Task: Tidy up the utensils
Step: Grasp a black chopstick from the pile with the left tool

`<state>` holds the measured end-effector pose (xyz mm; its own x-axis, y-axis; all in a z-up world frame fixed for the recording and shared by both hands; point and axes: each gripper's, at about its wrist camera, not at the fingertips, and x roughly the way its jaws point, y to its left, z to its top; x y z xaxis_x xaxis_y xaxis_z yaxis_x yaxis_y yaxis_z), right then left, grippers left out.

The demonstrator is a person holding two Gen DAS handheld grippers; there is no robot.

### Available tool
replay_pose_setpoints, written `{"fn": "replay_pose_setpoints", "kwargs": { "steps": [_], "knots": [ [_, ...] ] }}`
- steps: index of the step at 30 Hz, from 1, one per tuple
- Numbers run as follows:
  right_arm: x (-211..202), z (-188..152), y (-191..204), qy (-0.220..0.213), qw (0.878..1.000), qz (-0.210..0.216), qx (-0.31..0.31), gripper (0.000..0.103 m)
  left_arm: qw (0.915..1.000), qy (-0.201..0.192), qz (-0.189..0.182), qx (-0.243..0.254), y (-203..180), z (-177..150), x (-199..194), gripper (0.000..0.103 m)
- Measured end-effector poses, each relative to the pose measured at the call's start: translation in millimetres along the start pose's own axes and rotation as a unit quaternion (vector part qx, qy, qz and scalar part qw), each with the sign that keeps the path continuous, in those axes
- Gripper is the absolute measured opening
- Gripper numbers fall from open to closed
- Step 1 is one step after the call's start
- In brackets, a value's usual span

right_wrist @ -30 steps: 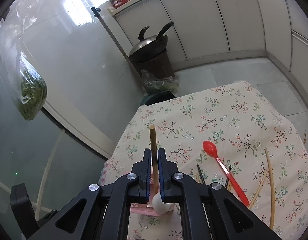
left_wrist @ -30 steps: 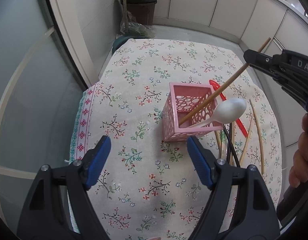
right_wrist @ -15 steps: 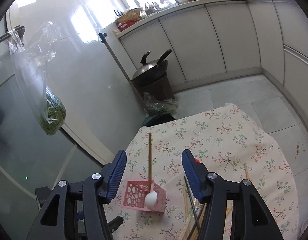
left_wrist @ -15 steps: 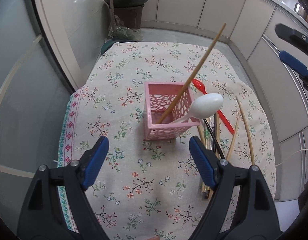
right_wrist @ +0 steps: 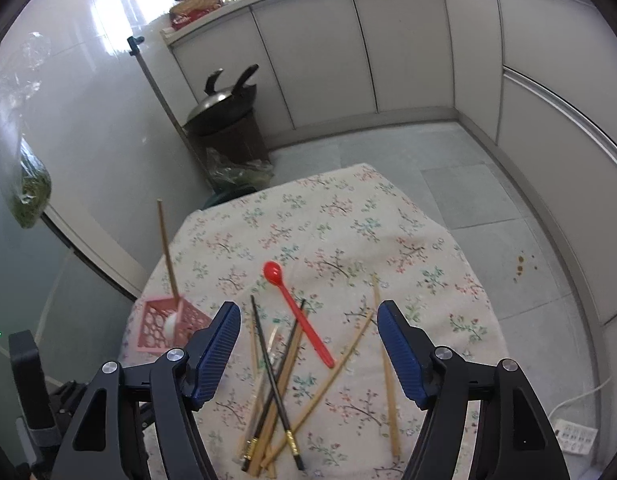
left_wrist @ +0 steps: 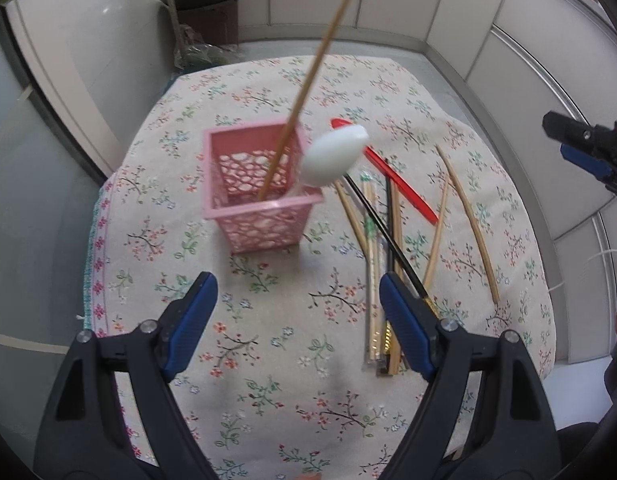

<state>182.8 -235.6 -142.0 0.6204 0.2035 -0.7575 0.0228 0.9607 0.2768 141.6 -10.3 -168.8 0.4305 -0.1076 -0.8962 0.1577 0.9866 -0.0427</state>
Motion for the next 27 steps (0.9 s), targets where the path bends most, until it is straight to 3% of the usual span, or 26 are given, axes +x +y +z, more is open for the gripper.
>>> {"fn": "replay_pose_setpoints", "kwargs": {
  "steps": [7,11,13,18,22,27],
  "knots": [
    [10,-19,-34,0.044,0.998,-0.042,0.002,0.072,0.9995,-0.004,-0.013,0.029,-51,-4,13,0.082],
    [5,-21,-57,0.045,0.998,-0.048,0.023,0.072,0.9994,-0.010,-0.005,0.032,-84,-2,30,0.069],
    [5,-22,-68,0.045,0.997,-0.049,0.035,0.072,0.9995,-0.021,0.011,0.022,-97,2,39,0.065],
    [4,-22,-88,0.047,0.996,-0.052,0.052,0.072,0.9937,-0.061,0.091,-0.024,-121,23,69,0.064],
    [5,-23,-100,0.048,0.995,-0.050,0.068,0.072,0.9845,-0.070,0.140,-0.080,-117,39,88,0.063],
    [9,-23,-107,0.051,0.994,-0.045,0.081,0.072,0.9726,-0.077,0.171,-0.137,-101,53,103,0.057]
  ]
}}
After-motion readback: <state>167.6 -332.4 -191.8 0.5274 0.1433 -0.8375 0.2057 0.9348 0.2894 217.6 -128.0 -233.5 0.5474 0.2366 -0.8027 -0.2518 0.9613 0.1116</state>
